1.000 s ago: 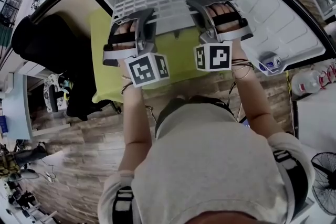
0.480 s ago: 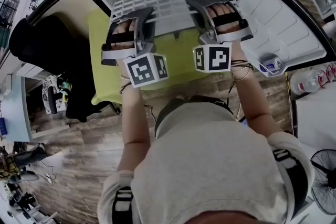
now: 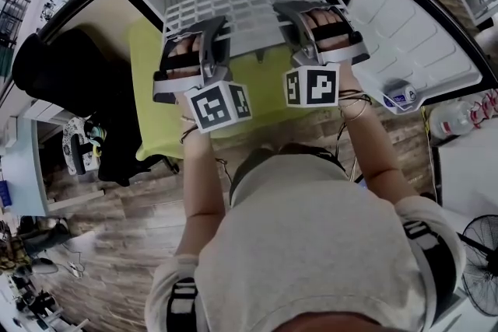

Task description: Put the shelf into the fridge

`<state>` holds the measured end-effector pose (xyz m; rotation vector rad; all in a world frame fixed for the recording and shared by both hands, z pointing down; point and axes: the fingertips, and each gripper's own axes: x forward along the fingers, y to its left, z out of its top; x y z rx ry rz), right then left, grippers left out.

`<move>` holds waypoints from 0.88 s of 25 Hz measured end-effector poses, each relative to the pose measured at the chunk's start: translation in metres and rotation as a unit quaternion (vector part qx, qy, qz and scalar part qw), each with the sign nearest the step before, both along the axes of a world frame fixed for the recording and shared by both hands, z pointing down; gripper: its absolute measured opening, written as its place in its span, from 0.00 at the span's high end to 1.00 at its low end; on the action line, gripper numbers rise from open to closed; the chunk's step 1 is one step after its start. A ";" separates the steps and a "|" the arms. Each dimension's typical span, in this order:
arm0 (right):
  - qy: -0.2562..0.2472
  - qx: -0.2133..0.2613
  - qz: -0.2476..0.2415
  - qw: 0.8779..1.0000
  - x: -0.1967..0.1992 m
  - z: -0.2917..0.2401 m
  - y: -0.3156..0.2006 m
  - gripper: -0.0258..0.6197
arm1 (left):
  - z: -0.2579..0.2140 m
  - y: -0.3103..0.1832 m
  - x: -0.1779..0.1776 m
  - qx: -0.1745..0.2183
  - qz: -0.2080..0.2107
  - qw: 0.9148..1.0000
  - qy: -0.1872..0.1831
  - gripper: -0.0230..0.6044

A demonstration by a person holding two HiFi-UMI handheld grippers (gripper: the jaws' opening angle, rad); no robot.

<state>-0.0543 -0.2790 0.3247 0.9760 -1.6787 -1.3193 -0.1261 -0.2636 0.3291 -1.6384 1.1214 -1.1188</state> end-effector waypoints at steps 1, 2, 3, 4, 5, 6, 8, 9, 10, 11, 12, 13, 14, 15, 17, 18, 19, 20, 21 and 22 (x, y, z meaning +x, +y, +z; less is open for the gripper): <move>-0.001 -0.002 0.000 1.000 0.000 0.001 0.000 0.89 | 0.001 0.000 0.000 -0.003 -0.001 1.000 0.002 0.87; -0.002 -0.006 0.000 1.000 0.000 0.002 -0.001 0.89 | 0.002 -0.001 0.000 -0.008 -0.001 1.000 0.006 0.87; -0.004 -0.013 -0.001 1.000 0.000 0.004 -0.001 0.89 | 0.004 -0.001 0.000 -0.013 -0.001 1.000 0.010 0.87; -0.006 -0.021 -0.001 1.000 0.000 0.006 -0.001 0.89 | 0.005 -0.001 0.001 -0.020 -0.001 1.000 0.014 0.86; -0.008 -0.028 -0.001 1.000 0.000 0.008 -0.001 0.88 | 0.007 -0.001 0.001 -0.027 -0.001 0.999 0.019 0.86; -0.010 -0.033 -0.001 0.999 0.000 0.010 -0.002 0.88 | 0.008 -0.001 0.001 -0.032 -0.001 0.999 0.023 0.85; -0.012 -0.039 -0.003 0.999 -0.001 0.013 -0.003 0.89 | 0.011 -0.002 0.001 -0.037 0.000 0.999 0.027 0.85; -0.014 -0.040 -0.003 0.999 -0.002 0.014 -0.003 0.88 | 0.013 -0.003 0.001 -0.037 0.002 0.999 0.028 0.84; -0.015 -0.040 -0.004 0.999 -0.002 0.015 -0.003 0.88 | 0.014 -0.004 0.001 -0.037 0.003 0.999 0.027 0.84; -0.016 -0.041 -0.004 0.999 -0.002 0.015 -0.004 0.88 | 0.015 -0.005 0.001 -0.036 0.004 0.999 0.026 0.84; -0.016 -0.041 -0.005 0.999 -0.002 0.016 -0.004 0.88 | 0.015 -0.005 0.001 -0.036 0.004 0.999 0.026 0.84; -0.017 -0.042 -0.005 0.999 -0.002 0.016 -0.005 0.88 | 0.015 -0.006 0.001 -0.037 0.003 0.999 0.027 0.84; -0.016 -0.042 -0.006 0.999 -0.002 0.016 -0.005 0.88 | 0.015 -0.006 0.001 -0.039 0.001 0.999 0.029 0.84; -0.016 -0.042 -0.006 0.999 -0.002 0.016 -0.006 0.88 | 0.014 -0.007 0.001 -0.040 -0.001 0.999 0.030 0.84; -0.016 -0.043 -0.006 0.999 -0.002 0.015 -0.009 0.88 | 0.014 -0.009 0.001 -0.038 -0.003 0.999 0.029 0.84; -0.016 -0.043 -0.006 0.999 -0.002 0.015 -0.010 0.88 | 0.015 -0.010 0.001 -0.036 -0.003 0.999 0.028 0.84; -0.016 -0.043 -0.006 0.999 -0.002 0.015 -0.011 0.88 | 0.015 -0.011 0.001 -0.034 -0.002 0.999 0.028 0.84; -0.016 -0.043 -0.006 0.999 -0.002 0.015 -0.011 0.88 | 0.015 -0.012 0.001 -0.034 -0.002 0.999 0.028 0.84; -0.016 -0.042 -0.006 0.999 -0.002 0.015 -0.012 0.88 | 0.016 -0.013 0.001 -0.034 -0.003 0.999 0.028 0.84; -0.017 -0.042 -0.007 0.999 -0.003 0.016 -0.012 0.88 | 0.016 -0.014 0.001 -0.035 -0.003 0.999 0.028 0.84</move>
